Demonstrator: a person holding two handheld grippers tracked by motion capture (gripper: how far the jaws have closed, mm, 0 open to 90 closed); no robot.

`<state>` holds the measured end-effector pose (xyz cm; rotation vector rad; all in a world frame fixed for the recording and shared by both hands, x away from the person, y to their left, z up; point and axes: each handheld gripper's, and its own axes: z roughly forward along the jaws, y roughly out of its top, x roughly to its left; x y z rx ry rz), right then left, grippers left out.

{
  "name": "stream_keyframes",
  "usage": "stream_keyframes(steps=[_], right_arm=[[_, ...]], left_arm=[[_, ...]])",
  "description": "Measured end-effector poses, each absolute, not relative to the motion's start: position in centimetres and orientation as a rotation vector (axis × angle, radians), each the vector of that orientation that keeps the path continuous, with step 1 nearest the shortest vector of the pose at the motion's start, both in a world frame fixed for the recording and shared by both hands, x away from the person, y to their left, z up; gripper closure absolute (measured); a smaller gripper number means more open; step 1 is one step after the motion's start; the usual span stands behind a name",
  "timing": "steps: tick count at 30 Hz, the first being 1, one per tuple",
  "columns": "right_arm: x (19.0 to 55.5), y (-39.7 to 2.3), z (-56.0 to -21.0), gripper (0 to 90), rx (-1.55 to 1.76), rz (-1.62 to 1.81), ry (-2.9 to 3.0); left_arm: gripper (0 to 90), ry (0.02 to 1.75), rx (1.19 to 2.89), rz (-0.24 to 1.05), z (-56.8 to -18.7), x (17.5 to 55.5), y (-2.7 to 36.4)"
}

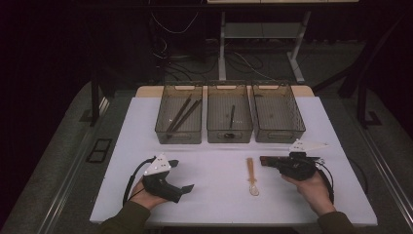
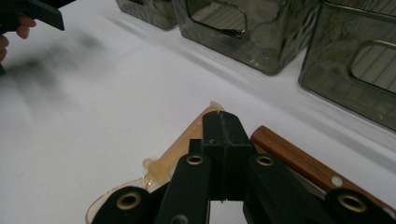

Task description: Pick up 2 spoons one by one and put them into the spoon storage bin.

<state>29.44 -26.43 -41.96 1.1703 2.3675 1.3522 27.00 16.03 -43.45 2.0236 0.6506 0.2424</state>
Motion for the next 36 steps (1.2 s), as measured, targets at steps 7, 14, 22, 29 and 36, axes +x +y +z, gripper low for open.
stream_keyframes(steps=[7,14,22,29,36], right_arm=[[30.9,-25.1,-42.4,90.0,1.168,1.300,2.393],[32.2,-24.2,-43.1,90.0,1.187,1.237,2.412],[32.6,-23.4,-43.5,87.5,1.218,1.211,2.413],[32.5,-22.8,-43.8,60.2,1.265,1.214,2.411],[32.0,-21.2,-44.3,51.3,1.274,1.156,2.428]], left_arm=[[0.0,0.653,2.017,0.242,-43.4,27.0,16.0],[0.0,0.646,2.025,0.240,-43.4,27.1,15.9],[0.0,0.647,2.030,0.232,-43.5,27.0,15.8],[0.0,0.652,2.034,0.229,-43.5,27.0,15.7],[0.0,0.649,2.035,0.230,-43.5,27.0,15.7]])
